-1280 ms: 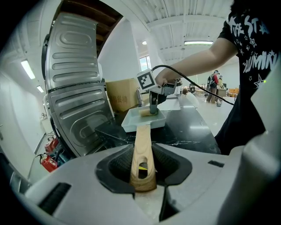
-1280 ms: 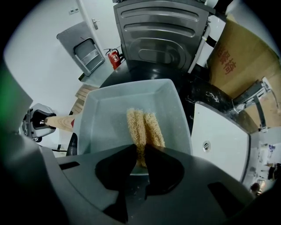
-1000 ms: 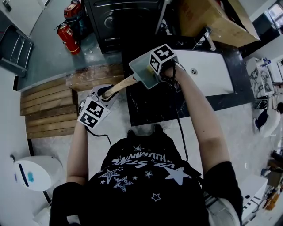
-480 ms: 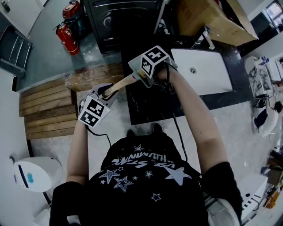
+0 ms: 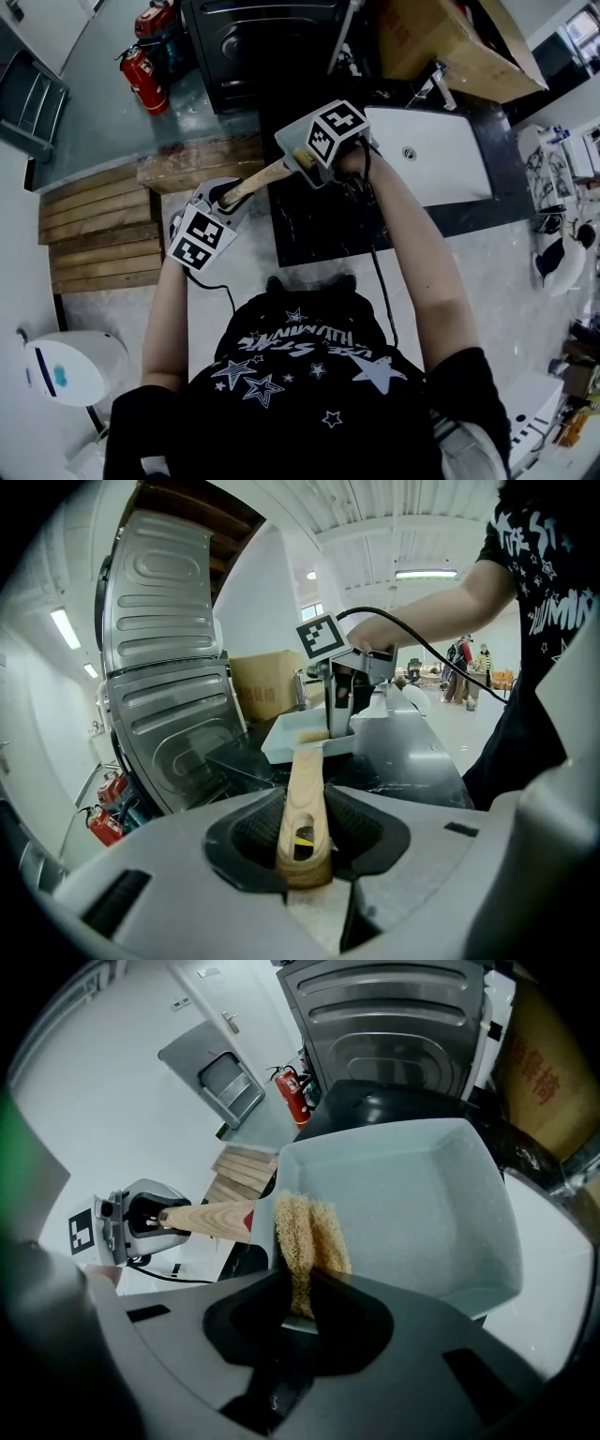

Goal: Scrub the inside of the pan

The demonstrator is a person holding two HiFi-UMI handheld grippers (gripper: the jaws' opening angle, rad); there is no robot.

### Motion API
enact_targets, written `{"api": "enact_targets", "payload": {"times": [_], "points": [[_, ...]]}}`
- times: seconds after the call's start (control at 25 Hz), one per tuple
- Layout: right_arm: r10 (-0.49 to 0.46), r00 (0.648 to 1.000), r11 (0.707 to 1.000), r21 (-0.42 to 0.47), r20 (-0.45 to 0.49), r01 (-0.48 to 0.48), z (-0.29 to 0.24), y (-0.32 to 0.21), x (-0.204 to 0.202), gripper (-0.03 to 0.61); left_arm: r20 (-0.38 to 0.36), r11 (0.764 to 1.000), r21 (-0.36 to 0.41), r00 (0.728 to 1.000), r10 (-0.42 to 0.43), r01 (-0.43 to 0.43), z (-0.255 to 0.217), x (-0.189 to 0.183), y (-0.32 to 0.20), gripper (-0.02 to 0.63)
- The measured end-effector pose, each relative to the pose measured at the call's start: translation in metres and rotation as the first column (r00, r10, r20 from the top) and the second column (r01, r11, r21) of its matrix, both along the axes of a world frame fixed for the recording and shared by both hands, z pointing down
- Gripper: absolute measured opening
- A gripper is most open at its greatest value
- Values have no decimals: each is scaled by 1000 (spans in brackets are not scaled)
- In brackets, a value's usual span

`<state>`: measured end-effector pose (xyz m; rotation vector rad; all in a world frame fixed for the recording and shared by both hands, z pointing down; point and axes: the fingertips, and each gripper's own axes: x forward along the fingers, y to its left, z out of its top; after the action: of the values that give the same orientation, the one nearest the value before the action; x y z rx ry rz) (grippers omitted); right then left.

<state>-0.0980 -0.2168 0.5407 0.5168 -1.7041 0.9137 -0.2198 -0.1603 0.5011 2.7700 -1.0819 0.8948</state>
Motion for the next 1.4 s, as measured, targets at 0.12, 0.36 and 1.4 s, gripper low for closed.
{"api": "enact_targets", "payload": {"times": [0.12,0.36,1.4], "points": [[18,999,1000,8,43,-18,-5,0,2,64,-9,1000,1,1000,-14,14,1,0,1,138],[50,984,998,36,173,-57,-18,-4,2,66,-24,996,-15,996,-89,88,5,-5,-1,164],[-350,819,830,555,455,47,-102,-13,21,67,-315,665,130,666,-676,736,-90,-16,74,227]]}}
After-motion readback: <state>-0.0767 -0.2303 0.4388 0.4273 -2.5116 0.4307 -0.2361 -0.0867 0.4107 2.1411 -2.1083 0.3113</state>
